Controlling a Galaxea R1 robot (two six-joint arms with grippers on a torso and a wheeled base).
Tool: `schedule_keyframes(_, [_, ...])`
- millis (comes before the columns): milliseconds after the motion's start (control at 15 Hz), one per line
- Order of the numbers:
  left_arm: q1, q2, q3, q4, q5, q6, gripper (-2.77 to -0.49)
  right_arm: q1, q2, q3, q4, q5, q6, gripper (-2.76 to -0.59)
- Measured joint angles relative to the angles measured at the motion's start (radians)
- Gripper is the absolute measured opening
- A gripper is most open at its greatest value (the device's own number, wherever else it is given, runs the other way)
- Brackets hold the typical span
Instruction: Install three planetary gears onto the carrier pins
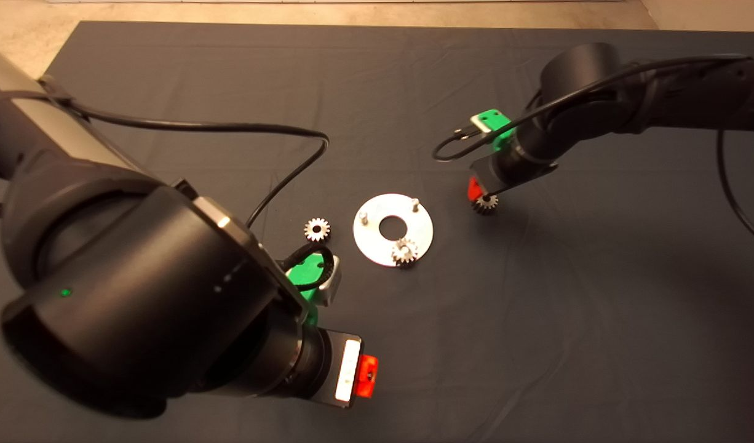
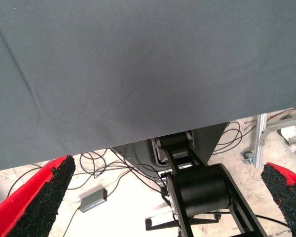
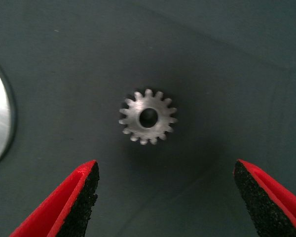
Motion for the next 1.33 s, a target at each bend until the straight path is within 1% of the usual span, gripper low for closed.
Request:
schedule_keyframes(200, [0.000,-0.001,0.006,0.000,0.001,0.000,-0.49,-0.002,-0.037,-0.001,0.004,0.006,-0.020,-1.33])
schedule_keyframes(333, [0.000,0.000,0.012,0.000,0.001,0.000,-0.49,-0.011,-0.050,-0.004,0.004,0.008,-0.024,-1.33])
schedule_keyframes(467, [0.000,0.000,0.014,0.000,0.001,-0.001,-0.49,-0.032,-0.056,-0.023,0.004,0.007,-0.029,-1.33])
schedule_keyframes(533, [0.000,0.000,0.018,0.000,0.001,-0.001,-0.49,-0.040,-0.055,-0.037,0.006,0.009,-0.039,-1.33])
schedule_keyframes(667, [0.000,-0.001,0.025,0.000,0.001,-0.005,-0.49,-0.051,-0.049,-0.076,0.007,0.008,-0.055,-1.33])
schedule_keyframes(800, [0.000,0.000,0.030,0.000,0.001,-0.007,-0.49,-0.058,-0.027,-0.120,0.008,0.008,-0.068,-1.33])
schedule_keyframes(1000, [0.000,0.000,0.032,0.000,0.001,-0.020,-0.49,-0.066,0.025,-0.159,0.008,0.008,-0.075,-1.33])
schedule_keyframes(1200, [0.000,0.000,0.034,0.000,0.001,-0.025,-0.49,-0.067,0.075,-0.180,0.019,0.009,-0.080,-1.33])
schedule_keyframes(1333, [0.000,0.000,0.035,0.000,0.000,-0.027,-0.49,-0.067,0.092,-0.186,0.031,0.009,-0.080,-1.33])
